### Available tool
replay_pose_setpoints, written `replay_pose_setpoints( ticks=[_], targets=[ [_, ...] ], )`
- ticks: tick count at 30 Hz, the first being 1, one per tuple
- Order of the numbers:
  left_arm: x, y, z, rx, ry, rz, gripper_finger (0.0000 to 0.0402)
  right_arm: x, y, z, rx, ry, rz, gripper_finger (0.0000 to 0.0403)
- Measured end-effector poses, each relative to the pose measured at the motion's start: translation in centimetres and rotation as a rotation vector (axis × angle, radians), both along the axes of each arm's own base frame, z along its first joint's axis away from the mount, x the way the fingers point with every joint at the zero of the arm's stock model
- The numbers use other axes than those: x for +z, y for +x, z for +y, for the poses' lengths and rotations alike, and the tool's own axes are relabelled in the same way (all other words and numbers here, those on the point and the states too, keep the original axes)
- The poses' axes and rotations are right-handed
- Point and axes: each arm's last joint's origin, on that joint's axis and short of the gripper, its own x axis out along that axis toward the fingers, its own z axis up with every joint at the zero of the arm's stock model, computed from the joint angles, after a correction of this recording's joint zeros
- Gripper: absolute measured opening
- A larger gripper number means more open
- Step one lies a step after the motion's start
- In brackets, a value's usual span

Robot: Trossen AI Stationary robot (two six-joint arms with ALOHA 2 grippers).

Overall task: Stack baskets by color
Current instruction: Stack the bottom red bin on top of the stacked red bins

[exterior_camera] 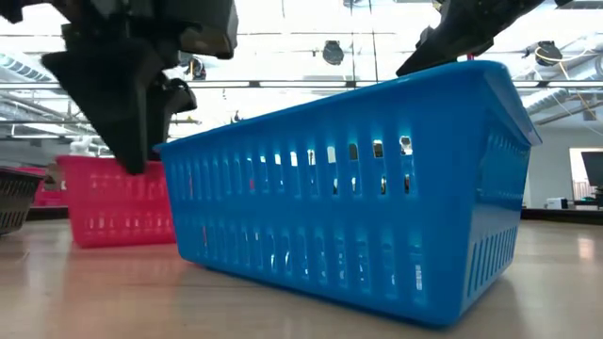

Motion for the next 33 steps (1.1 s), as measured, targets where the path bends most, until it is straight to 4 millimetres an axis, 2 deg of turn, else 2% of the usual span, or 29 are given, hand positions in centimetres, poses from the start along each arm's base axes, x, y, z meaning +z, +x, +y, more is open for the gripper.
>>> replay_pose_setpoints(
  ticks=[6,9,11,14,17,27,30,33],
  targets=[
    [3.1,-0.6,1.3,-0.018,-0.028,-0.076,0.0131,0.0,0.0,0.0,0.000,0.001,0.000,0.0118],
    [4.7,-1.7,0.9,-0.121,-0.016,-0.122,0.0131,0.0,0.0,0.0,0.000,0.001,0.001,0.0118],
    [5.1,-2.5,0.4,-0.224,0.019,-0.115,0.0131,0.0,0.0,0.0,0.000,0.000,0.001,0.0118],
    [4.5,-3.9,-0.6,-0.393,0.118,-0.036,0.0132,0.0,0.0,0.0,0.000,0.000,0.004,0.0118],
    [3.5,-4.2,-1.5,-0.484,0.154,0.009,0.0135,0.0,0.0,0.0,0.000,-0.001,0.005,0.0118],
    [0.6,-3.9,-2.4,-0.561,0.278,0.109,0.0193,0.0,0.0,0.0,0.000,0.000,0.003,0.0118],
    [0.1,-3.7,-2.4,-0.557,0.288,0.120,0.0194,0.0,0.0,0.0,0.000,0.000,0.003,0.0118],
    [-0.1,-3.6,-2.2,-0.563,0.293,0.132,0.0170,0.0,0.0,0.0,0.000,0.000,0.003,0.0118]
  ],
)
